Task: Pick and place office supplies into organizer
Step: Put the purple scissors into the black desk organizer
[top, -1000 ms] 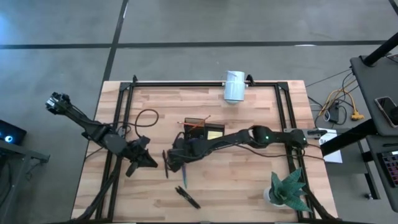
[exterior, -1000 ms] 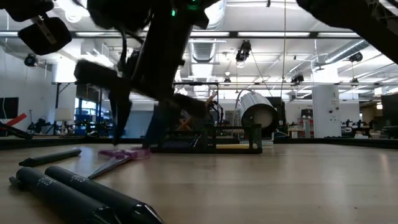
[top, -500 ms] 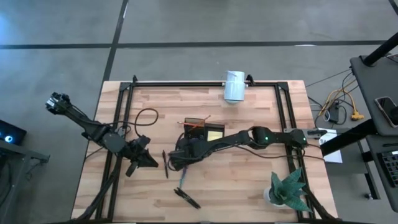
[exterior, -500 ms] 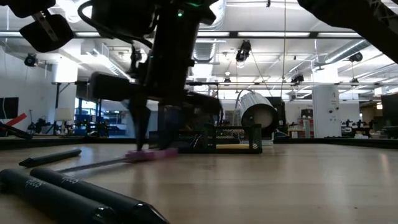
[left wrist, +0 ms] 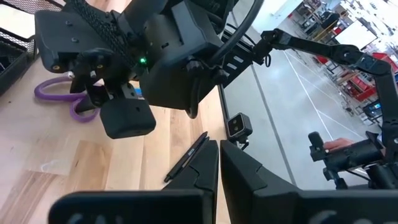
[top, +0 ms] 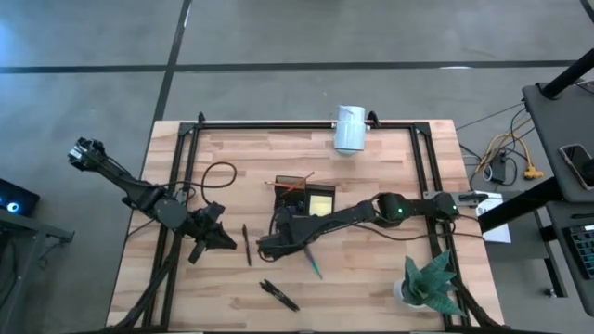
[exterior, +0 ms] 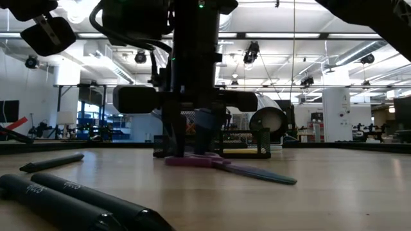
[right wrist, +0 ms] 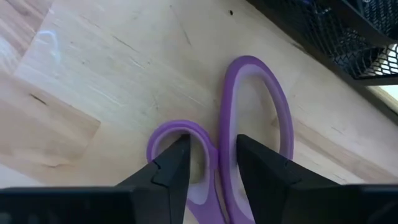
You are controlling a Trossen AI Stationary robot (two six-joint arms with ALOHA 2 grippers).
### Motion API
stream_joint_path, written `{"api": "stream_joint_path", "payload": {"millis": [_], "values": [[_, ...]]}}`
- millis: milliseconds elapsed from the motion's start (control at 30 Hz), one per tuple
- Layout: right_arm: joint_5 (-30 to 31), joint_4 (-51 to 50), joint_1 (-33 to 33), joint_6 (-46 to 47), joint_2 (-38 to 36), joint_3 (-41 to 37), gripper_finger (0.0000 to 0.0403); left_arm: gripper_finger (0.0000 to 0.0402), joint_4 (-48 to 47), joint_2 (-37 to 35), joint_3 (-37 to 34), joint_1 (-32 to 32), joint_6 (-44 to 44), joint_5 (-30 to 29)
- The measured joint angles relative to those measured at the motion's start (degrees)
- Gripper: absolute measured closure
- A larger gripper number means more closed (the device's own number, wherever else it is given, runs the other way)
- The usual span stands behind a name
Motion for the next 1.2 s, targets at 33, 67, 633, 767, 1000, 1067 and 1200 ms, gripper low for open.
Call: {"api": "stream_joint_path", "payload": {"millis": [33,67,633,767,1000,1067,1200], "values": [[0.04,0.14,0.0,-0.39,0.0,-0.17,0.0279,0.0402,0.0,0.0,0.0,0.0,0.01,0.0],[0.02,0.18,0.0,-1.1,0.0,-0.28,0.0282,0.0402,0.0,0.0,0.0,0.0,0.01,0.0],[14.96,0.33,4.81,-3.89,-1.89,4.79,0.0357,0.0402,0.01,-1.12,-0.09,-0.02,0.32,0.02],[29.81,2.84,6.34,0.0,-8.27,4.29,0.0357,0.0402,0.02,-1.59,0.09,-0.02,1.74,0.02],[53.94,2.95,5.26,-7.61,-16.15,4.48,0.0357,0.0402,0.0,-2.16,-0.13,0.0,1.89,0.02],[59.6,3.05,3.75,-10.71,-17.24,4.48,0.0357,0.0402,0.02,-2.16,-0.13,0.0,1.89,0.02],[68.09,3.11,0.16,-12.52,-18.66,4.48,0.0357,0.0402,0.02,-2.11,-0.15,0.0,1.65,0.02]]}}
